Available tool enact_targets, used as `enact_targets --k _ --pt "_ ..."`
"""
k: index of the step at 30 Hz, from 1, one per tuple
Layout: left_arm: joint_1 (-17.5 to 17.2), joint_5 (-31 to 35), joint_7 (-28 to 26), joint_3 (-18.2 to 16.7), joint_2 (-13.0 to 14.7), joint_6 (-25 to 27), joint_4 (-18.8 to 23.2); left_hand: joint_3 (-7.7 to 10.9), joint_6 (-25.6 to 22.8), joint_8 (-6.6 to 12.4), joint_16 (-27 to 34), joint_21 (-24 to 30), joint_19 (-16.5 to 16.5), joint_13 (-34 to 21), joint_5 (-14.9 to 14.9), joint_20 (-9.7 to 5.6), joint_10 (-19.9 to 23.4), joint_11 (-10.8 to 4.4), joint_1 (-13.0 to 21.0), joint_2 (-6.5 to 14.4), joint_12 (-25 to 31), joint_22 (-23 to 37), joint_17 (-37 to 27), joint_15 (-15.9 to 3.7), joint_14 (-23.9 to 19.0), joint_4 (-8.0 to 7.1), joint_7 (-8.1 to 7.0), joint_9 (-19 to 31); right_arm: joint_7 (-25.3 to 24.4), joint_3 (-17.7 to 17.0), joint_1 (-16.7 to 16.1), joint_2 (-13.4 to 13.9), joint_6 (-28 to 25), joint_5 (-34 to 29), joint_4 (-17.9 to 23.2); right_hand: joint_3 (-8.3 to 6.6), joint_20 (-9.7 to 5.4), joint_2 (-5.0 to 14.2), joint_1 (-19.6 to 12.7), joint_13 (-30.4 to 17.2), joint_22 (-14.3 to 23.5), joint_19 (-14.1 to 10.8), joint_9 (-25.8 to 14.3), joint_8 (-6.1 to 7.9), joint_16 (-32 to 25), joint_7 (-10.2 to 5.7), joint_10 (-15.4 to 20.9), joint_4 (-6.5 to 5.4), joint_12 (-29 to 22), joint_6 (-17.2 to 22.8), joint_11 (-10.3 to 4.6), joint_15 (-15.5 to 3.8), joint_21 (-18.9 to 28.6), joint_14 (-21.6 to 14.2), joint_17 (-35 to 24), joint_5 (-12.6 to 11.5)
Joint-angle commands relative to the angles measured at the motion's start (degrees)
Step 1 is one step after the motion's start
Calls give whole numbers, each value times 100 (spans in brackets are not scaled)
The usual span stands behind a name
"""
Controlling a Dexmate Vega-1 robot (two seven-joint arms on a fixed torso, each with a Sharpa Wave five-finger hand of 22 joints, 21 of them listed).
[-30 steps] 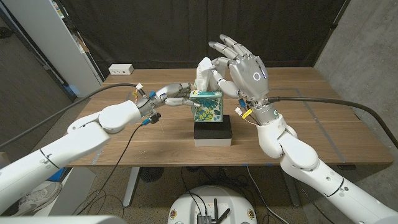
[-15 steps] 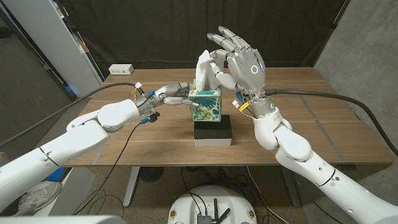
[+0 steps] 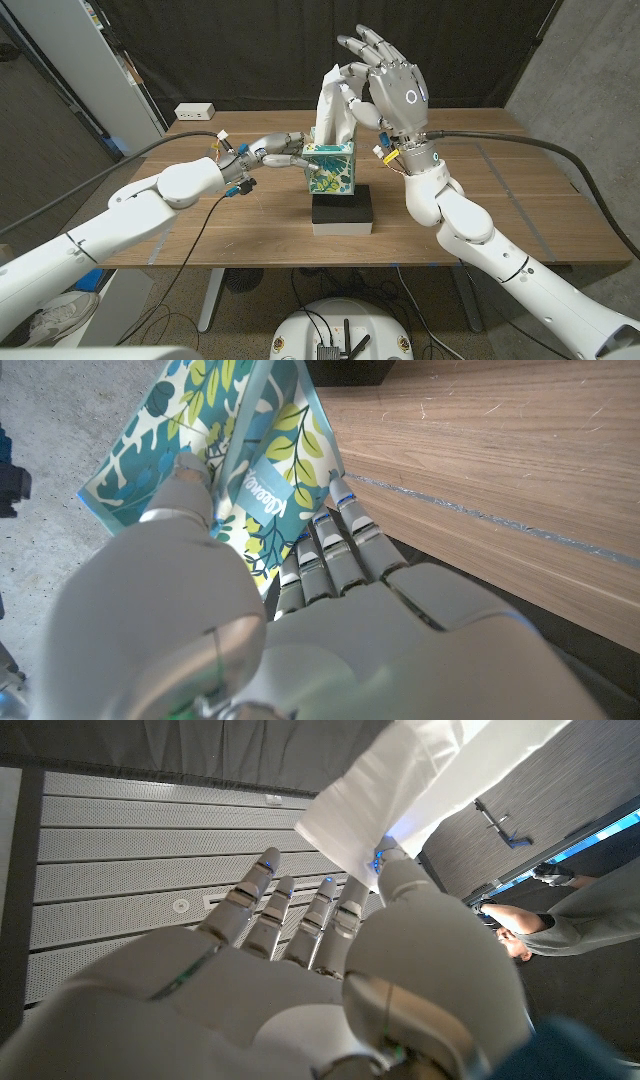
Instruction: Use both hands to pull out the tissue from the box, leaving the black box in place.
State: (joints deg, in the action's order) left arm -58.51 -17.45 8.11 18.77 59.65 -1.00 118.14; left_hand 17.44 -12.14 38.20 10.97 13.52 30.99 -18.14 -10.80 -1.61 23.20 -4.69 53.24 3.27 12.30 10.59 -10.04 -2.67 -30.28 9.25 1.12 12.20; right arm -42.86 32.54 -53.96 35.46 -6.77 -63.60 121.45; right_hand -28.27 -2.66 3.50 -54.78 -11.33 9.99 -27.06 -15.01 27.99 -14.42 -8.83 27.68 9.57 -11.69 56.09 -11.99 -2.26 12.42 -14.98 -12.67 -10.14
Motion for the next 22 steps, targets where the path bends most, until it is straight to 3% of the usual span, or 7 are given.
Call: enact_targets --k 1,22 --pt "53 -9 48 41 7 -11 -11 38 -23 42 -19 -17 50 -16 -24 -28 7 35 -47 32 -7 20 -12 -710 -38 4 19 22 -227 -16 147 -64 -75 116 -52 30 -327 -6 -79 -33 33 -81 -23 35 -27 -63 72 7 -7 62 -20 -1046 10 -42 -11 -20" --pt "-326 -66 4 -234 295 -181 286 73 -9 34 -22 -24 52 -21 -23 -28 7 20 -60 27 -11 20 -12 -704 -28 9 29 16 -833 -62 -133 -165 -288 -42 191 113 -356 16 -125 -36 37 -98 -12 63 -34 -55 104 2 2 74 -20 -1050 11 -37 -25 -29"
